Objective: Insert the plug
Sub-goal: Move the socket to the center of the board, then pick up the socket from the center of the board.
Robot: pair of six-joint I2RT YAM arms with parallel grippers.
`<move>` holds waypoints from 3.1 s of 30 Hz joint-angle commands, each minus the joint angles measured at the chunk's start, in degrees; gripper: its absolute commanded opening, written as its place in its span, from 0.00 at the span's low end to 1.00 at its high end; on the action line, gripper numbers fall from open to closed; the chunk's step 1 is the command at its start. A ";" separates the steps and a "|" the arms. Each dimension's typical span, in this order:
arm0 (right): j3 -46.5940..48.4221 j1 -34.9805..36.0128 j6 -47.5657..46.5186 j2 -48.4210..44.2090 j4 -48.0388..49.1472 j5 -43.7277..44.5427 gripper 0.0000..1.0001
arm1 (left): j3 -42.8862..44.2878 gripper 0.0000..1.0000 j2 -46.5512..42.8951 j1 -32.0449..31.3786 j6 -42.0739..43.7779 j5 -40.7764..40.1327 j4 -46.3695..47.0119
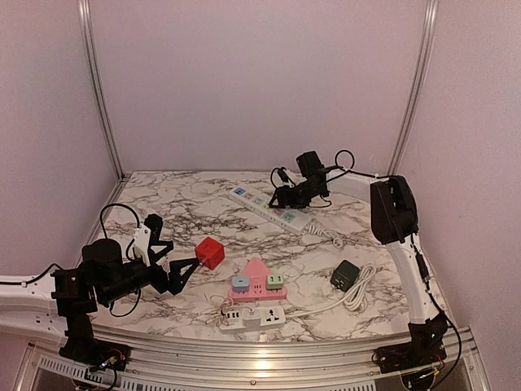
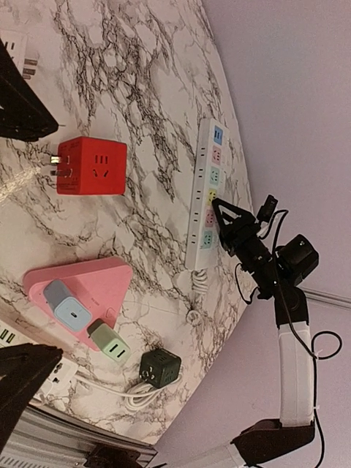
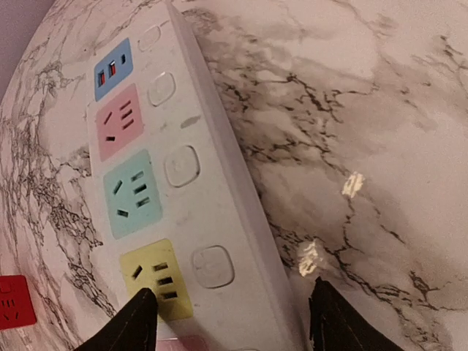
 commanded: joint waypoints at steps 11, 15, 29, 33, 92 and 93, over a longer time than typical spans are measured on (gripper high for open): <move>-8.29 10.08 -19.97 -3.68 -11.27 4.19 0.69 | -2.02 0.99 -3.36 -0.58 -1.88 1.12 2.24; -10.76 10.86 -21.43 -5.24 -12.22 5.32 0.70 | -1.91 0.99 -3.03 -0.75 -2.02 1.06 2.24; -14.51 13.62 -24.19 -10.86 -16.15 5.12 0.77 | -1.33 0.99 -1.57 -1.12 -2.50 1.08 2.23; -15.75 14.13 -23.05 -11.05 -16.64 12.14 0.78 | -0.97 0.99 -1.21 -1.21 -2.18 1.13 2.24; -23.48 18.52 -26.94 -18.90 -16.46 29.76 0.84 | 35.78 0.90 52.33 17.51 7.79 4.61 -25.00; -23.31 18.61 -26.92 -19.07 -16.25 29.19 0.84 | 35.49 0.88 52.16 18.15 7.49 4.24 -25.03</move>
